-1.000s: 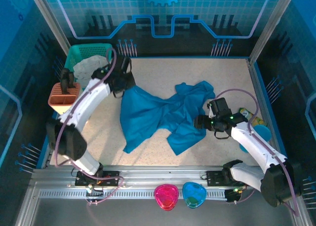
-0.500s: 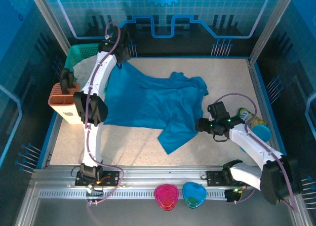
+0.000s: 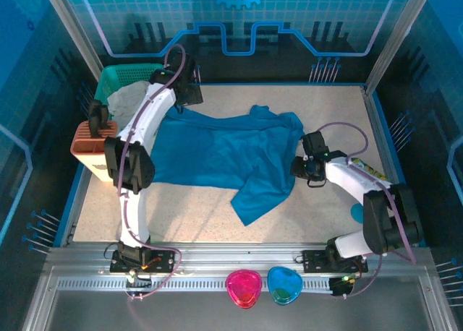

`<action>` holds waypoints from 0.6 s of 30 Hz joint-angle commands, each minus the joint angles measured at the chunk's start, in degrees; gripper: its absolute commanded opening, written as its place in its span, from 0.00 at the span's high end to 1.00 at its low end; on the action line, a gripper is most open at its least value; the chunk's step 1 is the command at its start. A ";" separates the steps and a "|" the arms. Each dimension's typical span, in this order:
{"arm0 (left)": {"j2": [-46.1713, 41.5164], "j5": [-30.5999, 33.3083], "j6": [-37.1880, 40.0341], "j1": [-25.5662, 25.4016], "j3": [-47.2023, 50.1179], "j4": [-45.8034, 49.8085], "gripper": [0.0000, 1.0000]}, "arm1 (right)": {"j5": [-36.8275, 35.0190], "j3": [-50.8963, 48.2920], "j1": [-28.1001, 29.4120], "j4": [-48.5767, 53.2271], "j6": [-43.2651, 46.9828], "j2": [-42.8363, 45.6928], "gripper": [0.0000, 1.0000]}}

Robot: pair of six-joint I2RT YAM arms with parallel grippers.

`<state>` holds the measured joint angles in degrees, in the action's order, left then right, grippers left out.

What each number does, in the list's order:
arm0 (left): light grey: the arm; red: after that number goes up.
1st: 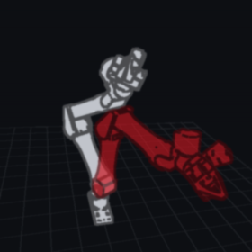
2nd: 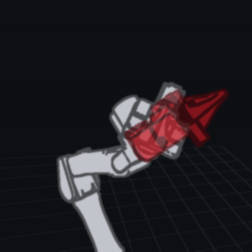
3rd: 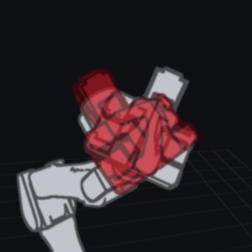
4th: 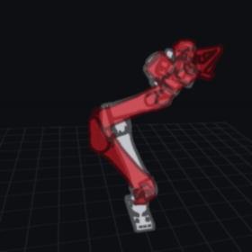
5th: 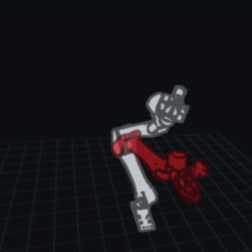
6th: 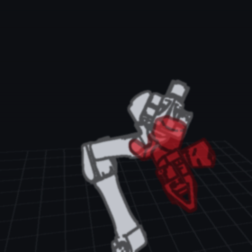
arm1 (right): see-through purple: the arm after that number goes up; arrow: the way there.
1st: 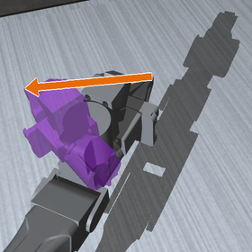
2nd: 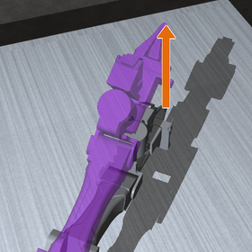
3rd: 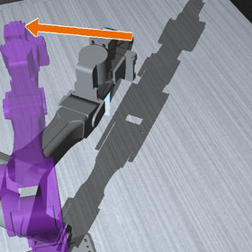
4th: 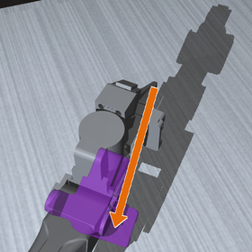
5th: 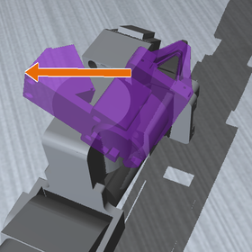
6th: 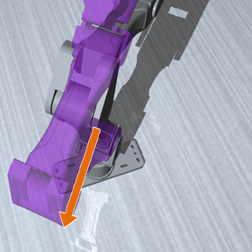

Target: Fold and stack the t-shirts

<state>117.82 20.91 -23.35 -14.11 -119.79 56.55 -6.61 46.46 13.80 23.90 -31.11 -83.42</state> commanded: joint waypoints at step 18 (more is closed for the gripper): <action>-13.07 -8.24 -6.10 -6.98 44.18 -17.55 0.09 | -8.48 8.19 -1.70 4.55 -4.26 -11.15 1.00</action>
<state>104.53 14.44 -27.64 -21.12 -77.38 42.39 -10.31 55.94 13.45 24.27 -33.69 -98.37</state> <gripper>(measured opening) 0.912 0.055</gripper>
